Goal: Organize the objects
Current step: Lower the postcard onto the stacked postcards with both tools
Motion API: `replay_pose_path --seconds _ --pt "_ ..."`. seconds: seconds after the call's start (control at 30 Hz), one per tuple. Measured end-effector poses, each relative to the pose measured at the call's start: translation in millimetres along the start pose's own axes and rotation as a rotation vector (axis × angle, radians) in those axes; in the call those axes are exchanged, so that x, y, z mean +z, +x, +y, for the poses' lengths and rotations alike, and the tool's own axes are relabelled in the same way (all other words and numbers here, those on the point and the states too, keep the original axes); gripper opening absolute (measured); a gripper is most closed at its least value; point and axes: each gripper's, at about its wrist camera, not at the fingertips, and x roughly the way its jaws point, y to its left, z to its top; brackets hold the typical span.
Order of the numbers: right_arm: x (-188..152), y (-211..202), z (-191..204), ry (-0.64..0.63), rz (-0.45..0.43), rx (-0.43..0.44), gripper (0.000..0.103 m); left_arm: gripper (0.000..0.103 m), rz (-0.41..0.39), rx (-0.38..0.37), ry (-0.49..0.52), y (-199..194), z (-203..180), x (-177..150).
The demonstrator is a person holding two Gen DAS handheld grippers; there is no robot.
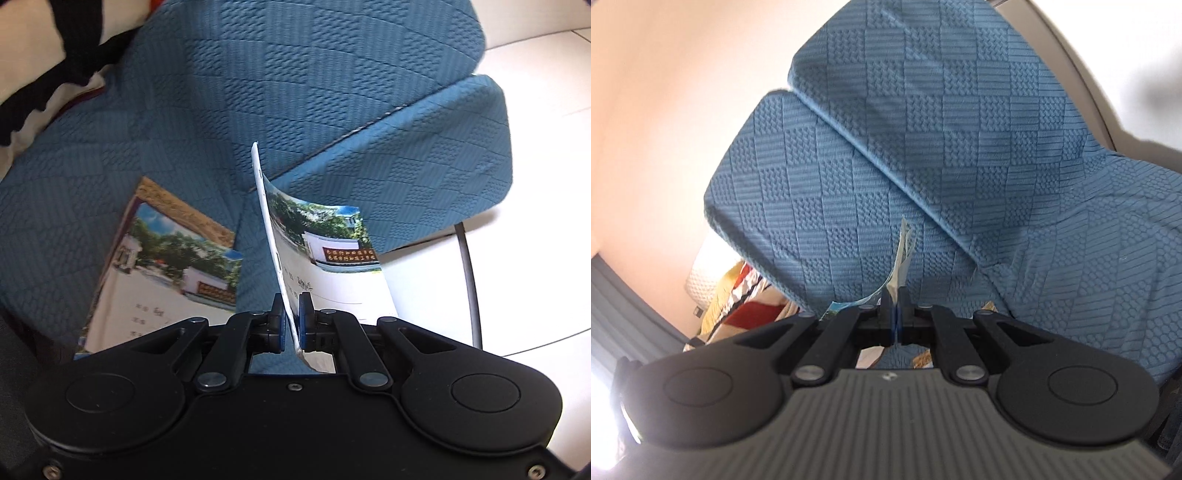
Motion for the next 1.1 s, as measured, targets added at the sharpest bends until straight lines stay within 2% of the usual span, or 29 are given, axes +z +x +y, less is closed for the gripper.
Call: replay_pose_path --seconds 0.2,0.47,0.67,0.83,0.97,1.07,1.1 --pt "-24 15 -2 -0.013 0.028 -0.027 0.004 0.006 0.027 0.041 -0.014 14 37 -6" --pt "-55 32 -25 -0.019 0.05 -0.073 0.004 0.007 0.059 0.095 -0.014 43 73 -15" --pt "-69 44 -38 -0.06 0.093 -0.111 0.005 0.007 0.065 0.154 0.0 63 87 -22" --pt "-78 51 -48 -0.04 0.148 -0.134 0.005 0.007 0.053 0.203 0.0 70 94 -29" --pt "-85 55 -52 -0.03 0.194 -0.152 0.008 0.007 0.062 0.267 0.048 75 94 -34" --pt "-86 61 -54 -0.01 0.249 -0.195 0.01 0.017 0.083 0.302 0.055 75 93 -37" --pt "-86 63 -56 0.003 0.274 -0.207 0.011 0.023 0.083 0.312 0.068 73 92 -37"
